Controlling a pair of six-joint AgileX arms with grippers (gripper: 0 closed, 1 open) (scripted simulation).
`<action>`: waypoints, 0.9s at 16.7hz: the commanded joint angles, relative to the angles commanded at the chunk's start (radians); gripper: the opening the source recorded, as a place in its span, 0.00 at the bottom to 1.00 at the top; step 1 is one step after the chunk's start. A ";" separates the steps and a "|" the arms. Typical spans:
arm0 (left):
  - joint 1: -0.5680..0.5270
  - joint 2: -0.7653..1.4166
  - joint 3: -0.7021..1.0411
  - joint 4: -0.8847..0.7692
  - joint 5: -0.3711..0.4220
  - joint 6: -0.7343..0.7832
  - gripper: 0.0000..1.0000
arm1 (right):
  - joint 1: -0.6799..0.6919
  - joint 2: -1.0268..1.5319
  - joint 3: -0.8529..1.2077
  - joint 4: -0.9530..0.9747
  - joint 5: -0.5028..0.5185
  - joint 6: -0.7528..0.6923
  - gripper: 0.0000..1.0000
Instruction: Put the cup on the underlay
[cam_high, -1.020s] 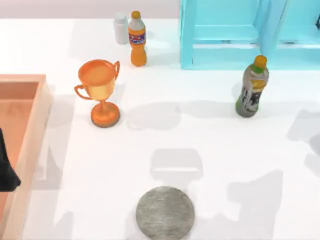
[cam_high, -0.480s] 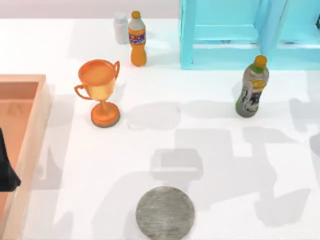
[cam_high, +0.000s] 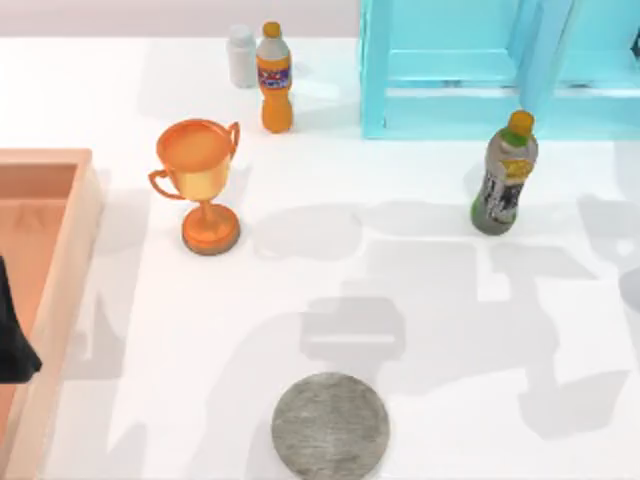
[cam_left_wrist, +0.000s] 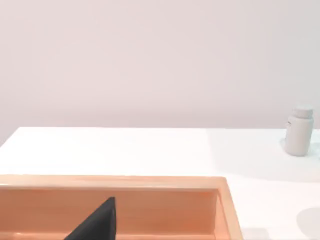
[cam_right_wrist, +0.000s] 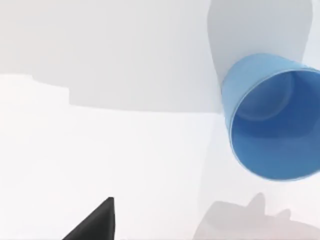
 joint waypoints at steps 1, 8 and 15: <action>0.000 0.000 0.000 0.000 0.000 0.000 1.00 | 0.000 0.001 -0.003 0.003 0.000 0.000 1.00; 0.000 0.000 0.000 0.000 0.000 0.000 1.00 | -0.002 0.075 -0.190 0.272 0.000 0.003 1.00; 0.000 0.000 0.000 0.000 0.000 0.000 1.00 | -0.002 0.108 -0.274 0.379 0.000 0.003 1.00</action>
